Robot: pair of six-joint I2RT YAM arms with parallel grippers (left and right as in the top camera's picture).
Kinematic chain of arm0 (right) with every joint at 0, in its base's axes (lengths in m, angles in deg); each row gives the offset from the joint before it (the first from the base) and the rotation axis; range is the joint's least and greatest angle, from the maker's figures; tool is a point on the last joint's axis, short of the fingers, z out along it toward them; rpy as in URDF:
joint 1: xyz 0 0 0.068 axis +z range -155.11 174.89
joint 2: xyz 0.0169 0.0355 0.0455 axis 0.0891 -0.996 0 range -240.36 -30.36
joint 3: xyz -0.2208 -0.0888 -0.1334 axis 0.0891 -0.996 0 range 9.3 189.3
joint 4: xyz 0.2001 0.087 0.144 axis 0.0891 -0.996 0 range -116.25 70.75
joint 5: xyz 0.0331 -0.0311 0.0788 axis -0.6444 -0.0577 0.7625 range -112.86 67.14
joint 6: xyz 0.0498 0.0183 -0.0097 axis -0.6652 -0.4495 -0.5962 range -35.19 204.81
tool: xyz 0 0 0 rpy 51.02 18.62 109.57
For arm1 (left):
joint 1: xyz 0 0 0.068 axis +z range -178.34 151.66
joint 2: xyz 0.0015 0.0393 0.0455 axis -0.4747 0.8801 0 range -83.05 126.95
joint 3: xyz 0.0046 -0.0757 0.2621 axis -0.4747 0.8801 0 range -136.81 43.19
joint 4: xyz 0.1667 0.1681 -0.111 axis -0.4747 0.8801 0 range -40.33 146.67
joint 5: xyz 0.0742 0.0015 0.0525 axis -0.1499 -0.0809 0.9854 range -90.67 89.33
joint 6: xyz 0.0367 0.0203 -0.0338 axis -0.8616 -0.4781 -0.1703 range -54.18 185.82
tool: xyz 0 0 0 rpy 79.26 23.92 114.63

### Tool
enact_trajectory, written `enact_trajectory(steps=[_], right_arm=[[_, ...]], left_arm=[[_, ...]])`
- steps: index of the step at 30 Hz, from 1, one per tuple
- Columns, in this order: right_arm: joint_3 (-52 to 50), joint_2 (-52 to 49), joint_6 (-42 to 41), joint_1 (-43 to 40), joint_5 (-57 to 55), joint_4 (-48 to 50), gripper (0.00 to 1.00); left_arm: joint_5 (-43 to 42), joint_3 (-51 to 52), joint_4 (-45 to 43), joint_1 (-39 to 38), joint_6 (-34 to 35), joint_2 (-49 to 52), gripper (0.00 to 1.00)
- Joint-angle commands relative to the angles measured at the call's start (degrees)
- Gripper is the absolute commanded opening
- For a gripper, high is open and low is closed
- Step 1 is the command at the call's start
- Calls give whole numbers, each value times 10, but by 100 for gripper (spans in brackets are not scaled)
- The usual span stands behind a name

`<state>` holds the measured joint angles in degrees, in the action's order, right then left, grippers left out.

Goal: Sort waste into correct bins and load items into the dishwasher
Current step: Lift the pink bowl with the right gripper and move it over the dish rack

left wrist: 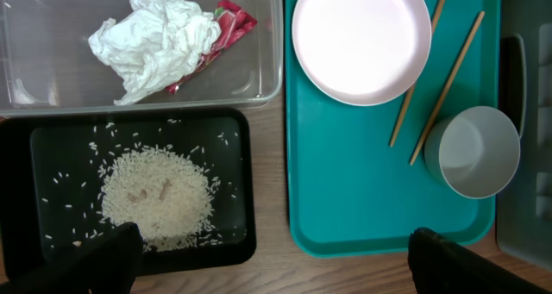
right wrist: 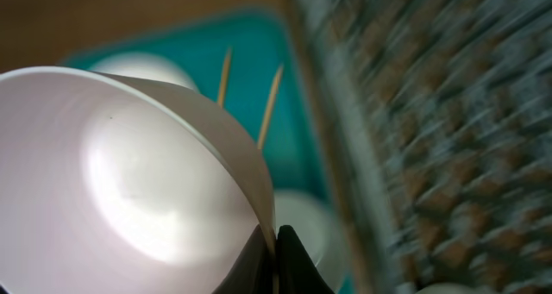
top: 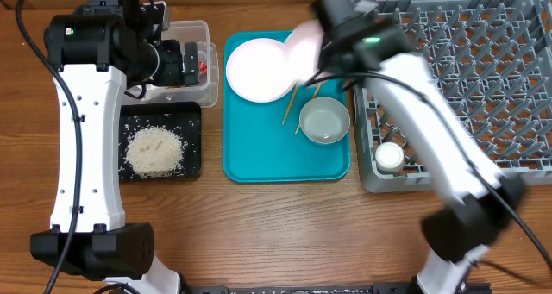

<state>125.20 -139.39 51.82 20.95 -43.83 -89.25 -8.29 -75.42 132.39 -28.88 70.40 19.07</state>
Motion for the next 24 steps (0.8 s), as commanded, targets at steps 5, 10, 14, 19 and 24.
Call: enact_trajectory(steps=[5,10,14,19,24], right_arm=[[-5,22,50,-27,-382,98,4],[-21,-38,238,-65,-411,282,4],[-21,-89,395,-90,-426,419,4],[-21,-146,525,-112,-419,547,4],[-21,-201,609,-122,-417,612,4]], left_arm=[[6,-11,-2,2,6,-12,100],[6,-11,-2,2,6,-12,100],[6,-11,-2,2,6,-12,100],[6,-11,-2,2,6,-12,100],[6,-11,-2,2,6,-12,100]])
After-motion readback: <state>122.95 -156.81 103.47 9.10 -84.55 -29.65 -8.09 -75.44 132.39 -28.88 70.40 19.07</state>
